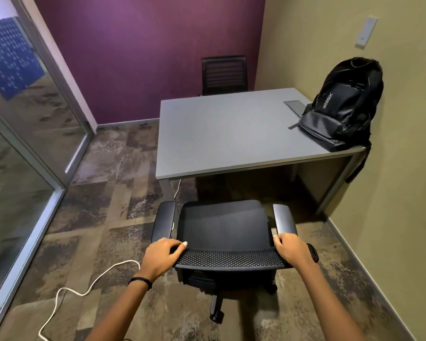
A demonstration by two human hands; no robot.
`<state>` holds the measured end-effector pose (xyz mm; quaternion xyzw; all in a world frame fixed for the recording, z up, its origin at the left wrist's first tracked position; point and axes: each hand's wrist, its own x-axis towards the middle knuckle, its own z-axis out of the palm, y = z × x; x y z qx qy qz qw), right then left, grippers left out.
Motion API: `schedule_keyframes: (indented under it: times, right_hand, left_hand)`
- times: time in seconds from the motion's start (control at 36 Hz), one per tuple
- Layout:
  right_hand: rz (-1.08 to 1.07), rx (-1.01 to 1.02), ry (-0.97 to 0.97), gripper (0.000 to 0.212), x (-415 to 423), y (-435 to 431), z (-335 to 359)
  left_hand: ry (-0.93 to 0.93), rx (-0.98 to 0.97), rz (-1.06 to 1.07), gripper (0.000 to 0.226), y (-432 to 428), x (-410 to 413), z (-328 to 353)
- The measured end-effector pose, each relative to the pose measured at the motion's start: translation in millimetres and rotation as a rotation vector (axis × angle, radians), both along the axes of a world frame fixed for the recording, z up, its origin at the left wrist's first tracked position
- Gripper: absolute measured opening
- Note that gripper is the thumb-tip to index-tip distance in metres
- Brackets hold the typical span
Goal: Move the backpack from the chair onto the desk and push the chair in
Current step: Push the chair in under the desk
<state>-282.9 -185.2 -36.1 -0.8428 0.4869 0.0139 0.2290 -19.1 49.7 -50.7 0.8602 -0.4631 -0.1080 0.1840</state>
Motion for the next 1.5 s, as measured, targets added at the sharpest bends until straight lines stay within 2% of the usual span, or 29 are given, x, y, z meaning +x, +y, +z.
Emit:
schedule_keyframes:
  times: [0.17,0.75,1.14,1.33,1.5]
  right_hand:
    - [-0.036,-0.008,0.014,0.038,-23,-2,-5]
    - [-0.058,-0.043,-0.032,0.048,-27,-19,2]
    - [-0.085,-0.06,-0.074,0.04,-21,-44,-1]
    - [-0.184,-0.209,-0.202,0.025,-20,-47,-1]
    - [-0.251,-0.284,-0.193,0.03,-12,-62,-1]
  left_hand:
    - [0.027,-0.052,-0.049,0.028,-2,-12,0]
    - [0.0,-0.066,-0.059,0.033,-36,-7,7]
    - [-0.012,-0.057,-0.069,0.036,-66,3,4]
    - [-0.004,0.005,-0.11,0.035,-89,17,6]
    - [-0.069,0.057,-0.13,0.039,-114,27,9]
